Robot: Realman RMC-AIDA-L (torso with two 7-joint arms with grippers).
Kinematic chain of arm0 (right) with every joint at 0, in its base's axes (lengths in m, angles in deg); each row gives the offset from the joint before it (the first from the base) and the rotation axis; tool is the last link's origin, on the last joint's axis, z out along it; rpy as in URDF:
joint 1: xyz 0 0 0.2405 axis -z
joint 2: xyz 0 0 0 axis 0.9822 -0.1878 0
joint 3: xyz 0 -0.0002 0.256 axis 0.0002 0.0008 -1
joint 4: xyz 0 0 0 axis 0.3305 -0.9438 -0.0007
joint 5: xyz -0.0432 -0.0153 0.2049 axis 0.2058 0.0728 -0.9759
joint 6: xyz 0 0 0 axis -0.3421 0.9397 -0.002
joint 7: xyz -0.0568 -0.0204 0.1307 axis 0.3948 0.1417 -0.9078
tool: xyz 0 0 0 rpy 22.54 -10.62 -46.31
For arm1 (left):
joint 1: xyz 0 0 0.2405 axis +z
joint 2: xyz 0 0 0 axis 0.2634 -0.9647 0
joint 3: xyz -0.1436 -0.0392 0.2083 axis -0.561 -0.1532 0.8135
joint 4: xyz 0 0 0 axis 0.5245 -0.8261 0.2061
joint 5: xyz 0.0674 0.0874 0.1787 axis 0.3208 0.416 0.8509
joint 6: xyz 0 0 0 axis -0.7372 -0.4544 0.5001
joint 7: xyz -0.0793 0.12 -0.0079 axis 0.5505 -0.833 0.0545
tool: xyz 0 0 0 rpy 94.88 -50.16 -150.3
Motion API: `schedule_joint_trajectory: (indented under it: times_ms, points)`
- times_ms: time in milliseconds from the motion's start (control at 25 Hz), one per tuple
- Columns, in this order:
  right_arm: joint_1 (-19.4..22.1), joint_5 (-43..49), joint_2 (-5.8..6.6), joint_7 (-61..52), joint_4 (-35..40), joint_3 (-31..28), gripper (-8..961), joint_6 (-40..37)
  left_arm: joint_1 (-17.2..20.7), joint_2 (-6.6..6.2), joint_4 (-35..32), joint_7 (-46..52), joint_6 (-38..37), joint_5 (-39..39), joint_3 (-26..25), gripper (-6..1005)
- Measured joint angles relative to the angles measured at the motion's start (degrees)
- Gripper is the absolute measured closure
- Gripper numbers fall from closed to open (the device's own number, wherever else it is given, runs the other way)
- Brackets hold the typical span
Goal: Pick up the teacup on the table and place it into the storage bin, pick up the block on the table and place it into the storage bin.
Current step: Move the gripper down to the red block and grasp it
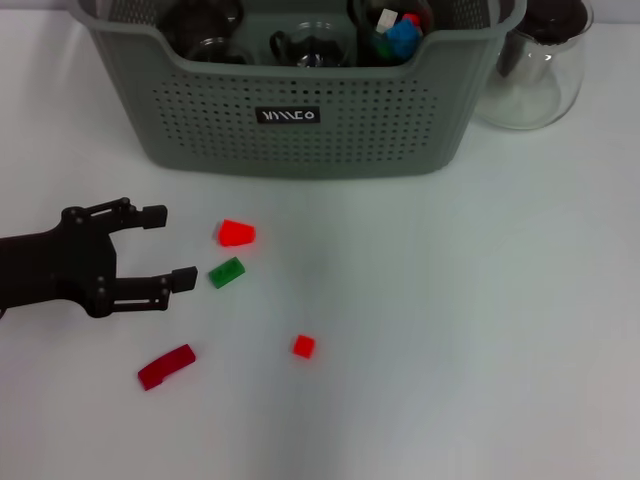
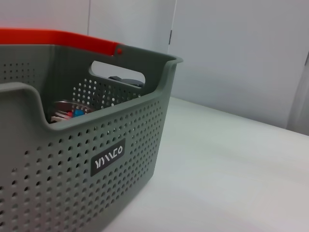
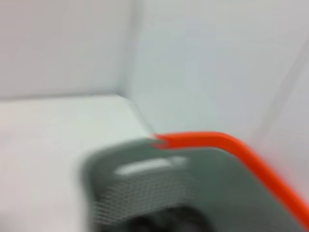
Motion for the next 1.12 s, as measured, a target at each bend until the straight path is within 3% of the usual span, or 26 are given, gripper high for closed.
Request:
schedule_joint_trajectory:
  times_ms: [160,360,600,840,1120]
  points:
    - [3.9,-10.5,0.95,5.6,3.4,-4.4,72,-12.5,0.1,0.00,0.0,0.0,0.0,0.0,0.0,111]
    - [9.6,-17.3,1.92,9.9,5.5,-4.9,71,-24.7,0.1,-0.03,-0.2,0.0,-0.3,0.2,0.1,111]
    - [13.2,-15.1,-0.21,16.3,2.9,-1.0,74,-33.4,0.2,-0.51,-1.1,0.4,-1.5,0.2,0.3,111]
    - [12.6,-12.1,-0.68,16.1,-5.4,8.8,82,-27.5,0.2,-0.70,-1.7,0.5,-2.8,0.3,0.3,112]
    - [7.3,-10.8,-1.14,9.6,-14.5,25.1,85,-14.2,0.2,-0.45,-1.7,0.4,-2.8,0.3,0.3,112]
